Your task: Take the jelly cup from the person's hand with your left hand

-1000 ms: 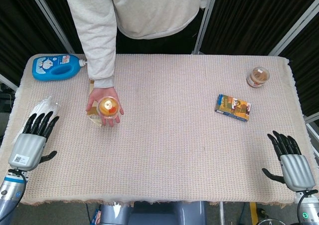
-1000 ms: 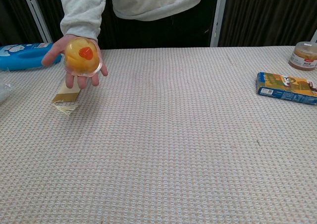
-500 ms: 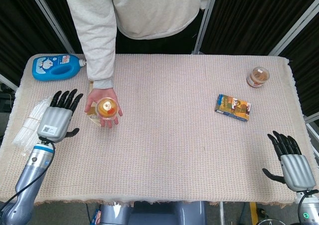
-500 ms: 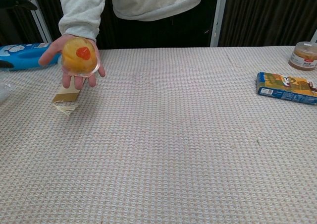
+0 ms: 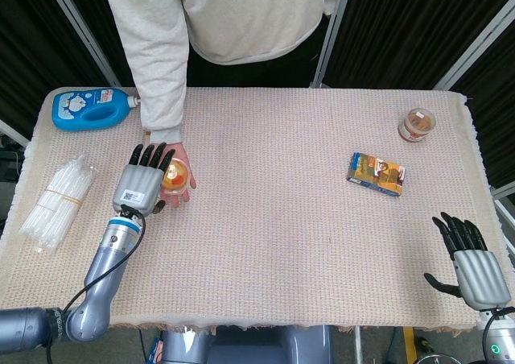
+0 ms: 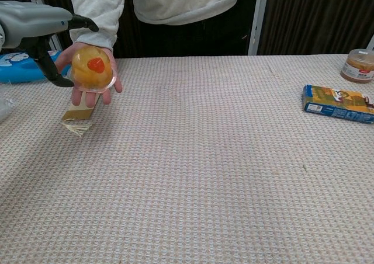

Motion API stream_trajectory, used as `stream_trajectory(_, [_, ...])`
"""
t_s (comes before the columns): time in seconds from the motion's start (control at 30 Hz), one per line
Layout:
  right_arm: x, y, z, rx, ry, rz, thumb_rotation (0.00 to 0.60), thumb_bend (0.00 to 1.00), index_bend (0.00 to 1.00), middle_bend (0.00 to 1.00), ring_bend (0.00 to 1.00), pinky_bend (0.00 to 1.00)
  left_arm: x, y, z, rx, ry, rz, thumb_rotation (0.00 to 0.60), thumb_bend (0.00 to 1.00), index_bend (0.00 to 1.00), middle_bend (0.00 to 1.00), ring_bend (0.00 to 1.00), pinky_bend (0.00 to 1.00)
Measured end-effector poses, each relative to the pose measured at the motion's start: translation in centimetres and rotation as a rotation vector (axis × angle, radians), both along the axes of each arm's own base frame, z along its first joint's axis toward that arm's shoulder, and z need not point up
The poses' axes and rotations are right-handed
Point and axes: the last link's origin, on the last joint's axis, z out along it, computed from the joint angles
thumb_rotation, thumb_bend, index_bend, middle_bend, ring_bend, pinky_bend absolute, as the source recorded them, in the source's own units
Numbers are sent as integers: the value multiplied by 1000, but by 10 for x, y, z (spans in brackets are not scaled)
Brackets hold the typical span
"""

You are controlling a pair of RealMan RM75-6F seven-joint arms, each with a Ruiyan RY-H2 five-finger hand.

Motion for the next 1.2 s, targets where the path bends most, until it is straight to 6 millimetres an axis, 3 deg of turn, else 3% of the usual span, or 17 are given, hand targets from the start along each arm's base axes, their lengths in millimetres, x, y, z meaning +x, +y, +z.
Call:
stream_trajectory(0.27, [0, 0, 0, 1, -2, -4, 600, 97, 55, 0, 0, 0, 2, 12, -6, 35, 43, 22, 600, 260, 92, 0, 0, 32])
stream_trajectory(0.43, [0, 0, 0, -1, -1, -4, 600, 97, 55, 0, 0, 0, 0, 16, -11, 40, 52, 36, 600, 289, 266, 20, 15, 115])
stream_trajectory(0.53, [0, 0, 0, -1, -1, -6, 600, 96, 55, 0, 0, 0, -4, 17, -15, 47, 65, 43, 600, 328, 344, 134, 119, 218])
stream_trajectory(0.63, [0, 0, 0, -2, -1, -5, 600, 97, 55, 0, 0, 0, -6, 19, -18, 63, 70, 43, 600, 402, 544, 345, 313, 395])
stream_trajectory(0.73, [0, 0, 0, -2, -1, -7, 600, 97, 55, 0, 0, 0, -4, 20, -19, 85, 49, 28, 600, 462, 677, 467, 423, 474])
stream_trajectory(0.93, [0, 0, 0, -1, 0, -6, 600, 97, 55, 0, 0, 0, 4, 20, -15, 139, 8, -49, 600, 516, 773, 542, 486, 520])
stream_trajectory(1.2, [-1, 0, 1, -3, 0, -8, 600, 98, 55, 0, 0, 0, 14, 7, -1, 173, -92, -173, 600, 538, 788, 551, 492, 523])
